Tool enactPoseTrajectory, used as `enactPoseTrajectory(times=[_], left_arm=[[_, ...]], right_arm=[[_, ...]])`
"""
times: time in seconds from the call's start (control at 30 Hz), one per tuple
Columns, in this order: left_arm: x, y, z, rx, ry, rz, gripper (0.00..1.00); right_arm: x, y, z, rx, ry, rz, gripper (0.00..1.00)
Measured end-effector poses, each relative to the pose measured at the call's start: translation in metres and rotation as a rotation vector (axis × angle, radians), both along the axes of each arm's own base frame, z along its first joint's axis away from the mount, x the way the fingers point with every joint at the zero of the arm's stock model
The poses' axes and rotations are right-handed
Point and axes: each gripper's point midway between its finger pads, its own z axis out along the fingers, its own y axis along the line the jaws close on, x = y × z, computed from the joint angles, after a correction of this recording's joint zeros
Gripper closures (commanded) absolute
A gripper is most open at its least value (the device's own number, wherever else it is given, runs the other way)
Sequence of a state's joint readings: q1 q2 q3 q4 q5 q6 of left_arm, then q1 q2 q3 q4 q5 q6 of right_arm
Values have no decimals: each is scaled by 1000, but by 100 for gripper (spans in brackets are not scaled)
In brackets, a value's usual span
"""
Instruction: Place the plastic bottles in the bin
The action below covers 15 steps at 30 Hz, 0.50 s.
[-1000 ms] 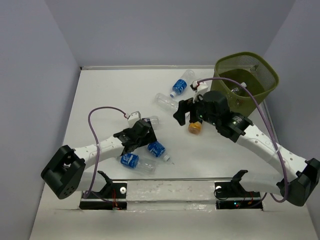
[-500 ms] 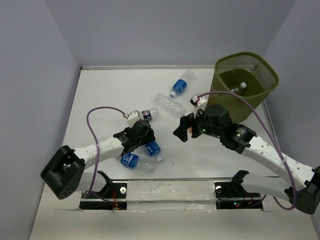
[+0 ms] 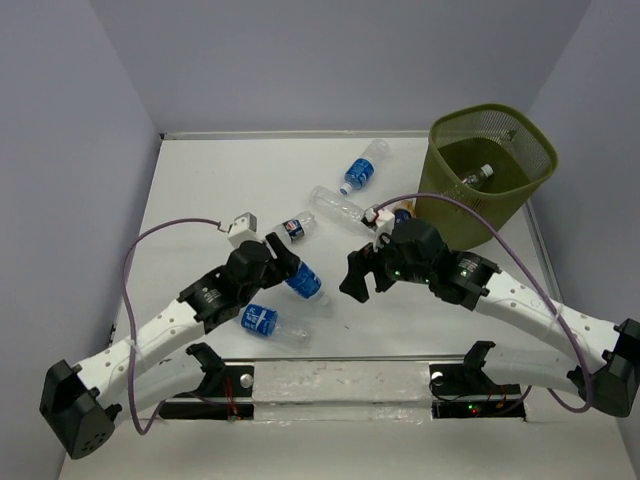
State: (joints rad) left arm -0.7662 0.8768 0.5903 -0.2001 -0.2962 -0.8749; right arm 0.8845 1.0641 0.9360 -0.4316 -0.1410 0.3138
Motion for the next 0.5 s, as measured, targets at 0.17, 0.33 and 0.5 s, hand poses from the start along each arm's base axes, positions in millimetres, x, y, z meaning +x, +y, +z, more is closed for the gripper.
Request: enactPoseTrajectory(times=[0.17, 0.33, 0.5], left_arm=[[2, 14, 62, -37, -126, 34, 58], [7, 39, 122, -46, -275, 118, 66], [9, 62, 151, -5, -351, 196, 76]], right_arm=[[-15, 12, 2, -15, 5, 58, 5], [-21, 27, 14, -11, -15, 99, 5], [-36, 54, -7, -94, -8, 178, 5]])
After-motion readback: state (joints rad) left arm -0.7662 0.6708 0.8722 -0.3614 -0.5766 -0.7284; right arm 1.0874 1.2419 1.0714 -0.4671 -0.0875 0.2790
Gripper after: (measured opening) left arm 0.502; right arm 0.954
